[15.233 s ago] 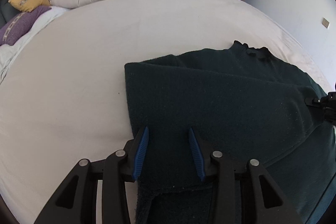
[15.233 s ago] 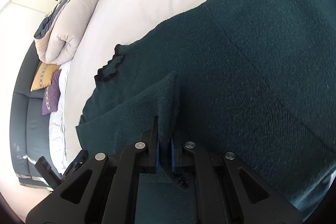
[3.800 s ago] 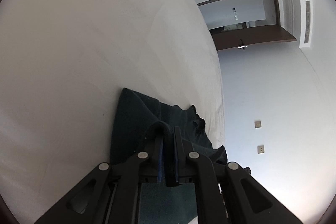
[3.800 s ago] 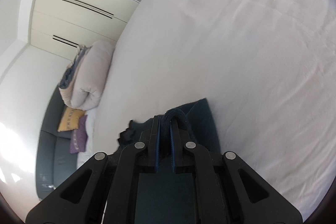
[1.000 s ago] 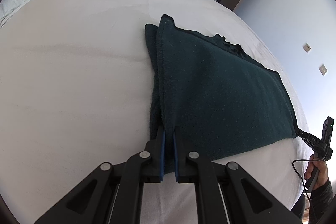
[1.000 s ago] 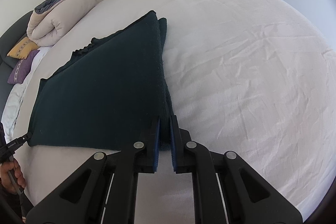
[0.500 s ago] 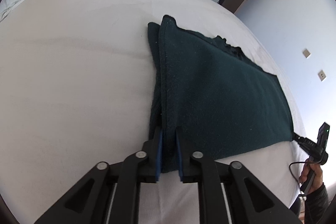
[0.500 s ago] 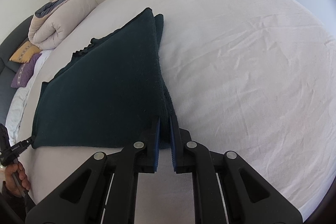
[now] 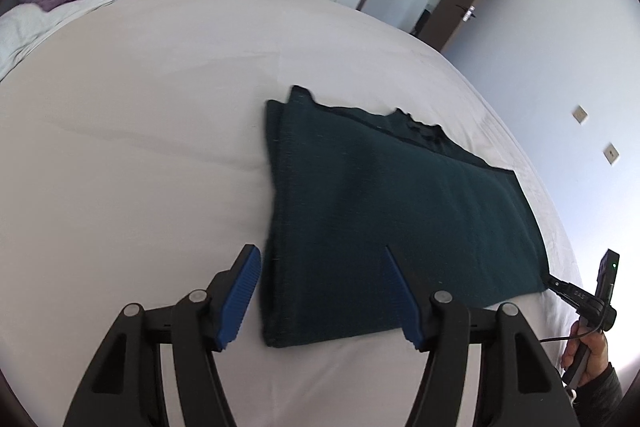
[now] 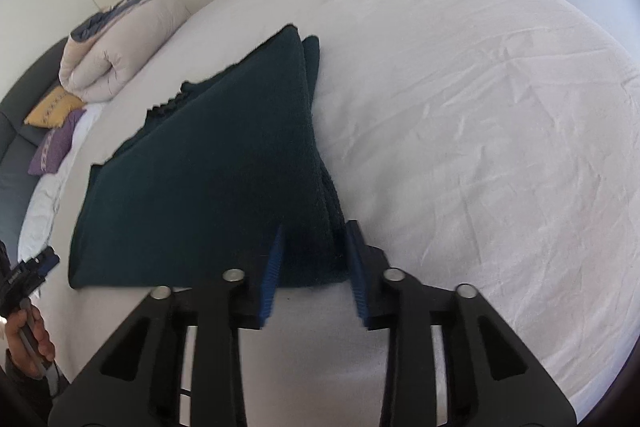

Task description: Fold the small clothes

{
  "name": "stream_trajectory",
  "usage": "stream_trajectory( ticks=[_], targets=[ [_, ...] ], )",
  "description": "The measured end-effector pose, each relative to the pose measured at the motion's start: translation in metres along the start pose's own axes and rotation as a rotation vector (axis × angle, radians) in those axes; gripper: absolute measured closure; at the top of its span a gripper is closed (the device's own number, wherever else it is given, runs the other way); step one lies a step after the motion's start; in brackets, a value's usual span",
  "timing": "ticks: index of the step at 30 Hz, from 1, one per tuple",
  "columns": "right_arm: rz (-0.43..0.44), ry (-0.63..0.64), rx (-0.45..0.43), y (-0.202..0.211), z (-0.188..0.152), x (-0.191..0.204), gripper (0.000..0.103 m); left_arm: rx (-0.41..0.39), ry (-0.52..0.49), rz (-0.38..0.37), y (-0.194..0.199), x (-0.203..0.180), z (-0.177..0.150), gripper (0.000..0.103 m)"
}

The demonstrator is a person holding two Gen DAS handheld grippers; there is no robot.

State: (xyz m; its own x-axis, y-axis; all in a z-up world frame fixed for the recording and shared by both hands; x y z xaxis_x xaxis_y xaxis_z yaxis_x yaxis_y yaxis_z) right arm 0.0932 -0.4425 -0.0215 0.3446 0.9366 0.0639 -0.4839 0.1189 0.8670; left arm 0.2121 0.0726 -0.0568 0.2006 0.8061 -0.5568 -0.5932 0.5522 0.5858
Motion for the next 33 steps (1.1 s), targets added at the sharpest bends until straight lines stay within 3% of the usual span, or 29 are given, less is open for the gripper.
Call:
stream_trajectory(
  ticks=[4,12,19,21,23,24,25,28,30,33],
  targets=[
    [-0.022,0.01,-0.006,-0.001,-0.006,0.0,0.096,0.037,-0.032,-0.017,-0.02,-0.014,0.0,0.038],
    [-0.032,0.009,0.002,-0.002,-0.01,-0.004,0.097,0.089,-0.041,-0.031,-0.047,-0.023,-0.003,0.038],
    [-0.022,0.004,0.009,0.001,-0.011,-0.006,0.096,0.08,-0.069,-0.032,-0.057,-0.03,0.015,0.038],
    [-0.055,-0.011,0.013,0.009,-0.006,-0.007,0.089,0.072,-0.101,-0.029,-0.062,-0.037,0.025,0.035],
    [-0.09,-0.045,-0.011,0.021,0.001,-0.008,0.072,0.076,-0.143,-0.013,-0.071,-0.045,0.034,0.033],
    [-0.087,-0.059,-0.032,0.027,0.005,-0.006,0.053,0.077,-0.157,-0.005,-0.075,-0.047,0.037,0.033],
    [-0.071,-0.077,-0.063,0.035,0.009,-0.003,0.045,0.079,-0.172,0.014,-0.082,-0.048,0.041,0.033],
    [0.019,-0.084,-0.131,0.049,0.023,0.023,0.044,0.123,-0.182,0.1,-0.104,-0.044,0.045,0.033],
    [0.201,-0.078,-0.086,0.041,0.027,0.052,0.044,0.176,-0.162,0.148,-0.118,-0.036,0.038,0.034],
    [0.441,-0.07,0.059,0.011,0.022,0.106,0.044,0.161,-0.213,0.189,-0.121,-0.038,0.025,0.032]
  ],
)
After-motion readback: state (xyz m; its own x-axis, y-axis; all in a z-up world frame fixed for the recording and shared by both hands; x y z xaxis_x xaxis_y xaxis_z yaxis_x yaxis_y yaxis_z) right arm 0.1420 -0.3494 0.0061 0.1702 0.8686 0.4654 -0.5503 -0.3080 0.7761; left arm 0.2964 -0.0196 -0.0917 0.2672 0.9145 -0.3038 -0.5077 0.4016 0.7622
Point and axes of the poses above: each gripper's, at about its wrist camera, not at the fingertips, and y roughly against the way its jaws point, x to its left, z to its top, the point moved 2 cm from there along -y, roughly the way its jaws point, and after that the axes turned 15 degrees about -z, right-handed, at the moved point
